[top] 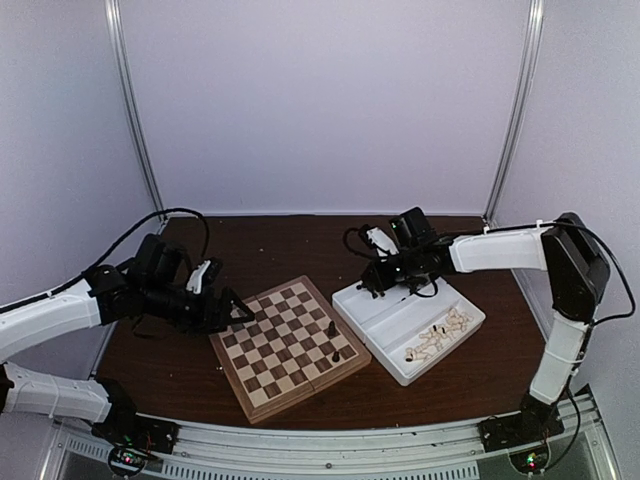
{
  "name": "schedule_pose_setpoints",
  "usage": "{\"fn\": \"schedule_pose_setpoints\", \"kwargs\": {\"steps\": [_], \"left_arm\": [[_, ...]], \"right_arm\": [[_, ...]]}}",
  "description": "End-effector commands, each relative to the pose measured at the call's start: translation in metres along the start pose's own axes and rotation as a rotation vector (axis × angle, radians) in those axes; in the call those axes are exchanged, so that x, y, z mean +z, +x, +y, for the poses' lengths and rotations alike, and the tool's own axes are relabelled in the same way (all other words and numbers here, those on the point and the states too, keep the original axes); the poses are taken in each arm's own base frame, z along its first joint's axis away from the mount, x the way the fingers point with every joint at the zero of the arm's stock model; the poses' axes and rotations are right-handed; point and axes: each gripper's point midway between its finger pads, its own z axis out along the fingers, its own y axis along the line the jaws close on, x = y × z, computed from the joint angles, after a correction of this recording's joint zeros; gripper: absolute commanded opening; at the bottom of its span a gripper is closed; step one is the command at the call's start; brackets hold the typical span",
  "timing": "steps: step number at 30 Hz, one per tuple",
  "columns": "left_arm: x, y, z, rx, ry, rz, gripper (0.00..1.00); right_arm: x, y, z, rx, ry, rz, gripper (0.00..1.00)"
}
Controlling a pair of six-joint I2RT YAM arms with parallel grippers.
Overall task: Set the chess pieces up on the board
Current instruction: Pick up the chess piece from the storage box.
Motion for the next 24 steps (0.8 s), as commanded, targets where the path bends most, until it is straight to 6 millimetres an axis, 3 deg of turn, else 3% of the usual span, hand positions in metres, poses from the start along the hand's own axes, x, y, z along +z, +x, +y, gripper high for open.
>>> {"fn": "schedule_pose_setpoints", "kwargs": {"steps": [1,14,20,24], "left_arm": [[0.000,-0.035,-0.039,0.167,0.146,-0.118,0.94],[-0.003,-0.082,-0.122,0.573,0.393,-0.325,0.82],[-0.012,-0.076,-0.147,0.818,0.528,-0.396,0.81],[-0.013,-0.069,-0.159,0.891,0.604,-0.384,0.81]], "right_arm": [[-0.039,-0.038,0.027,0.018,-0.087,-0.130,0.08],[-0.104,-0.056,0.085,0.030,-0.244,-0.194,0.08],[-0.138,-0.062,0.124,-0.013,-0.354,-0.209,0.08],[-0.154,-0.062,0.153,-0.046,-0.430,-0.196,0.08]]}}
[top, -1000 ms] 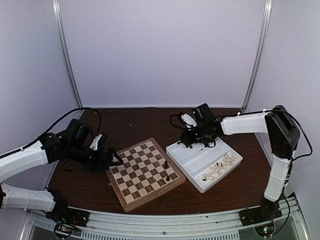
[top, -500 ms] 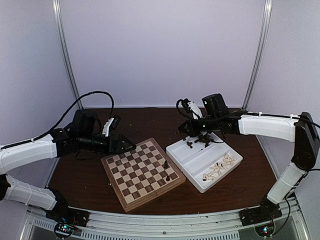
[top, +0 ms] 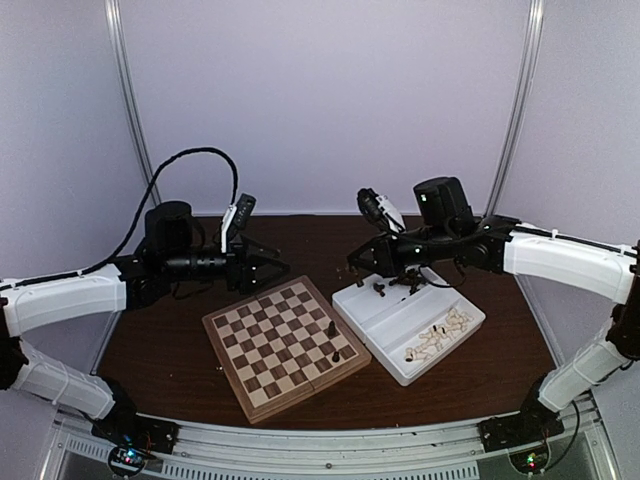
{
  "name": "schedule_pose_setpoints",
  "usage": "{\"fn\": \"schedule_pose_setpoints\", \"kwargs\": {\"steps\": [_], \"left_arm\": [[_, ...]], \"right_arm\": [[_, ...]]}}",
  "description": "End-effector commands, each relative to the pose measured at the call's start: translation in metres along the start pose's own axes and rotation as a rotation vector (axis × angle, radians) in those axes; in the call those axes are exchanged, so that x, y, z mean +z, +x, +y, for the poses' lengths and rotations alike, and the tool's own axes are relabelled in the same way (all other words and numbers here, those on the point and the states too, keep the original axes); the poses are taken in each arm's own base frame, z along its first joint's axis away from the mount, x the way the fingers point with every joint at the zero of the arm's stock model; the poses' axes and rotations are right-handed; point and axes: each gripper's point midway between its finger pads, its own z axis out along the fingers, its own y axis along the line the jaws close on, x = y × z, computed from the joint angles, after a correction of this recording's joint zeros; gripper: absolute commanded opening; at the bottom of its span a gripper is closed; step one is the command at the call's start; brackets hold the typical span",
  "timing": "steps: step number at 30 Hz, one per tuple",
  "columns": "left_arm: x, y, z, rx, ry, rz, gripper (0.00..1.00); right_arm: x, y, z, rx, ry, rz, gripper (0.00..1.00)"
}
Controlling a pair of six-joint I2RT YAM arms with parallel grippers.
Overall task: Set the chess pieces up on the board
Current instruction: Pick up the chess piece from the storage box.
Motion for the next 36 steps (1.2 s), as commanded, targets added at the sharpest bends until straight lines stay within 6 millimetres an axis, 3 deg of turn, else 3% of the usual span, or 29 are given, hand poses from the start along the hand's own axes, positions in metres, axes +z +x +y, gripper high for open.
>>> {"fn": "schedule_pose_setpoints", "kwargs": {"steps": [1,5,11,26,36], "left_arm": [[0.006,-0.017,-0.030,0.174,0.183,-0.060,0.80],[0.012,-0.018,-0.042,0.157,0.300,-0.055,0.73],[0.006,-0.019,-0.059,0.182,0.404,-0.098,0.72],[0.009,0.004,-0.072,0.187,0.450,-0.049,0.57],[0.012,0.007,-0.069,0.184,0.440,-0.039,0.45]], "right_arm": [[-0.013,-0.010,0.047,-0.025,-0.126,0.009,0.08],[-0.014,-0.008,0.080,-0.071,-0.203,0.021,0.09],[-0.013,-0.011,0.105,-0.090,-0.249,0.018,0.09],[-0.021,-0.031,0.122,-0.107,-0.289,-0.036,0.09],[-0.022,-0.035,0.125,-0.105,-0.299,-0.045,0.09]]}}
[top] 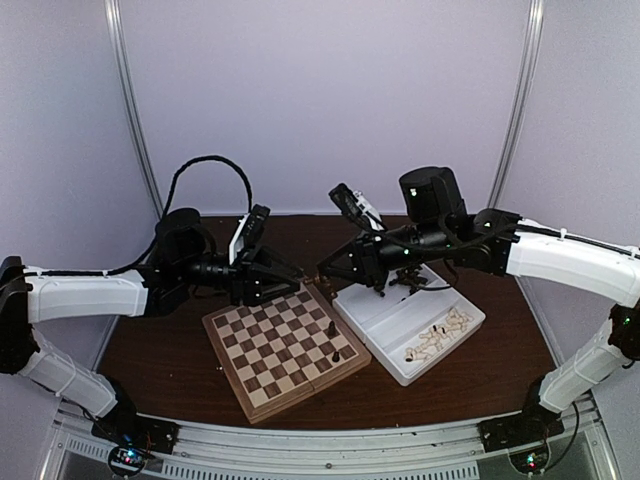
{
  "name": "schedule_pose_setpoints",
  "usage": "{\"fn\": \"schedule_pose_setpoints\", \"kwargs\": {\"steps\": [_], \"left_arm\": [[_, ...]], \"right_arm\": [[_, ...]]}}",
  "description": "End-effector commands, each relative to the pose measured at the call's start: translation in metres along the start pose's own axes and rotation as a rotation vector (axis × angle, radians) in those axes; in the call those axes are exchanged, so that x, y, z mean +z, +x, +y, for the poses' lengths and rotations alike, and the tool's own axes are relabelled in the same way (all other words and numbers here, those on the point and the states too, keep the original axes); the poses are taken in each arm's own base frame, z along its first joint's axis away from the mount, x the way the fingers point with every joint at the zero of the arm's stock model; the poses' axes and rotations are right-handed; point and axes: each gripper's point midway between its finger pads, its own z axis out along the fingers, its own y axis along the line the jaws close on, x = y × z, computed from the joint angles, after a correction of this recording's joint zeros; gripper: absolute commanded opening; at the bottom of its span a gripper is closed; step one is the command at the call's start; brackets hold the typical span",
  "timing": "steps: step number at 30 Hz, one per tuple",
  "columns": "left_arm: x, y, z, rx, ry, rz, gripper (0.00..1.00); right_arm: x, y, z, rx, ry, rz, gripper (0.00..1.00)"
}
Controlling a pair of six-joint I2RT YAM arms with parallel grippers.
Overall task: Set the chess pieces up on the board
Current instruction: Pick up the chess piece from the storage box.
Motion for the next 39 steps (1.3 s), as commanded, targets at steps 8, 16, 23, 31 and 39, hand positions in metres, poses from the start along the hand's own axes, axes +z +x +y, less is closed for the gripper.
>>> {"fn": "schedule_pose_setpoints", "kwargs": {"steps": [8,16,23,31,39], "left_arm": [[0.003,0.000,-0.001,0.037,0.007,-0.001,0.51],[0.009,0.001,-0.002,0.036,0.018,0.016,0.51],[0.011,0.003,0.002,0.030,0.011,0.025,0.42],[0.012,0.000,0.004,0.036,0.006,0.023,0.36],[0.011,-0.002,0.003,0.053,-0.003,0.014,0.40]], "right_arm": [[-0.009,-0.022,0.016,-0.023,-0.041,-0.062,0.09],[-0.006,-0.022,0.017,-0.022,-0.044,-0.064,0.09],[-0.003,-0.020,0.014,-0.019,-0.043,-0.056,0.09],[-0.001,-0.016,0.012,-0.013,-0.042,-0.049,0.09],[0.001,-0.013,0.010,-0.007,-0.039,-0.046,0.09]]}}
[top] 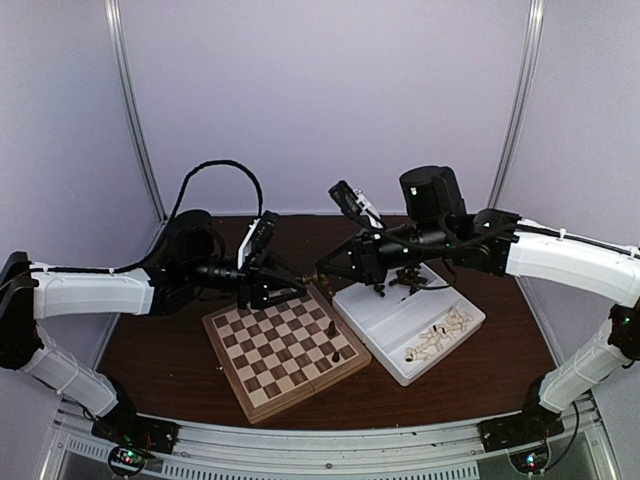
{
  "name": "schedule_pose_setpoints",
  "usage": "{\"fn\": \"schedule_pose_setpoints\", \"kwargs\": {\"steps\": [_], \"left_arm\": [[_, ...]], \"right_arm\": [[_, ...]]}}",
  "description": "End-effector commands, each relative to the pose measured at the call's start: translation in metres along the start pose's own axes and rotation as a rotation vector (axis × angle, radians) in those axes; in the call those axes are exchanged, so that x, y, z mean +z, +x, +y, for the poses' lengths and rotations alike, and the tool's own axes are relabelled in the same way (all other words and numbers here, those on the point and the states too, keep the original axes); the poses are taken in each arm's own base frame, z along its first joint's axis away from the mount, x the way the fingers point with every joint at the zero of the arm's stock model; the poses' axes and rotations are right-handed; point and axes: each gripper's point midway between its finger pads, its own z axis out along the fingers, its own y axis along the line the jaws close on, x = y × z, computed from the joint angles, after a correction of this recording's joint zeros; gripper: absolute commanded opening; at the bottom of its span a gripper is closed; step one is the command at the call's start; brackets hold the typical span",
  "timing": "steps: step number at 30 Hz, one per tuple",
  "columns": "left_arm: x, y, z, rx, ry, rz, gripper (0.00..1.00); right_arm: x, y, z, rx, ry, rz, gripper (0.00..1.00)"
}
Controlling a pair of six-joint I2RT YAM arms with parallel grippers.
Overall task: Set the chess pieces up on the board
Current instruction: Pick up the chess piece from the storage box.
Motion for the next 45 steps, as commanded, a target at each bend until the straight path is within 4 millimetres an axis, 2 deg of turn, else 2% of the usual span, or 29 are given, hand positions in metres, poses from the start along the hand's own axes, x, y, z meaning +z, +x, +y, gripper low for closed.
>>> {"fn": "schedule_pose_setpoints", "kwargs": {"steps": [1,23,27,31,36,39,45], "left_arm": [[0.001,-0.015,-0.004,0.059,0.003,-0.030,0.39],[-0.001,-0.023,-0.007,0.088,-0.002,-0.057,0.40],[-0.001,-0.023,-0.008,0.086,0.001,-0.055,0.31],[-0.001,-0.022,-0.008,0.086,0.004,-0.052,0.12],[-0.001,-0.022,-0.007,0.089,-0.002,-0.047,0.09],[-0.003,-0.022,-0.007,0.105,-0.017,-0.040,0.02],[-0.008,-0.014,-0.008,0.116,-0.052,0.007,0.01]], "right_arm": [[0.001,-0.008,0.008,-0.017,-0.030,-0.028,0.09],[0.006,-0.002,0.003,-0.008,-0.019,-0.014,0.09],[0.006,-0.002,0.003,-0.008,-0.020,-0.013,0.09],[0.006,-0.002,0.004,-0.009,-0.021,-0.016,0.09],[0.004,-0.004,0.004,-0.014,-0.014,-0.020,0.09],[0.001,-0.003,0.001,-0.019,0.004,-0.022,0.09],[-0.004,0.007,-0.005,-0.028,0.046,0.000,0.09]]}}
